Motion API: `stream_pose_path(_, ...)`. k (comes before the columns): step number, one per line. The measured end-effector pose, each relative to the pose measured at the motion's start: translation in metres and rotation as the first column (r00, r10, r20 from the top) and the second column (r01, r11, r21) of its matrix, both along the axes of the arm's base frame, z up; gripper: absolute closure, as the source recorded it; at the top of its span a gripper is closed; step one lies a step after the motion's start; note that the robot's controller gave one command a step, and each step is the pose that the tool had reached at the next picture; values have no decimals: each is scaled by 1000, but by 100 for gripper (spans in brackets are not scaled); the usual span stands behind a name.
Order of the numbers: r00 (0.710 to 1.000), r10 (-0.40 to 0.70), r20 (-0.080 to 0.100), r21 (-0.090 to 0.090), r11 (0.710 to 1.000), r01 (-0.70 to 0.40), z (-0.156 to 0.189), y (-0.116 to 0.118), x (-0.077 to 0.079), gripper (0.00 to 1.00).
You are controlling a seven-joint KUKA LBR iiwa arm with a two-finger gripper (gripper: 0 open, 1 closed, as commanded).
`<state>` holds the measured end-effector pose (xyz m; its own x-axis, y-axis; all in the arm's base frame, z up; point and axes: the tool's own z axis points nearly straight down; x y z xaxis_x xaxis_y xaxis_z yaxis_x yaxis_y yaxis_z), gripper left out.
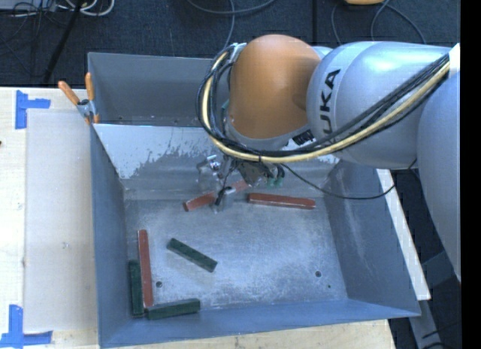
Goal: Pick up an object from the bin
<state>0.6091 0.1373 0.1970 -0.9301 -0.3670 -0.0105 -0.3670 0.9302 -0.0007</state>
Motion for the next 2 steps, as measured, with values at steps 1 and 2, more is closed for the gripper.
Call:
stream_pose_path(1, 995, 104, -2, -2, 995, -104, 89, -7, -53, 100)
stream_pose_path(2, 938, 346, -11, -3, 938, -346, 66, -10, -67, 100)
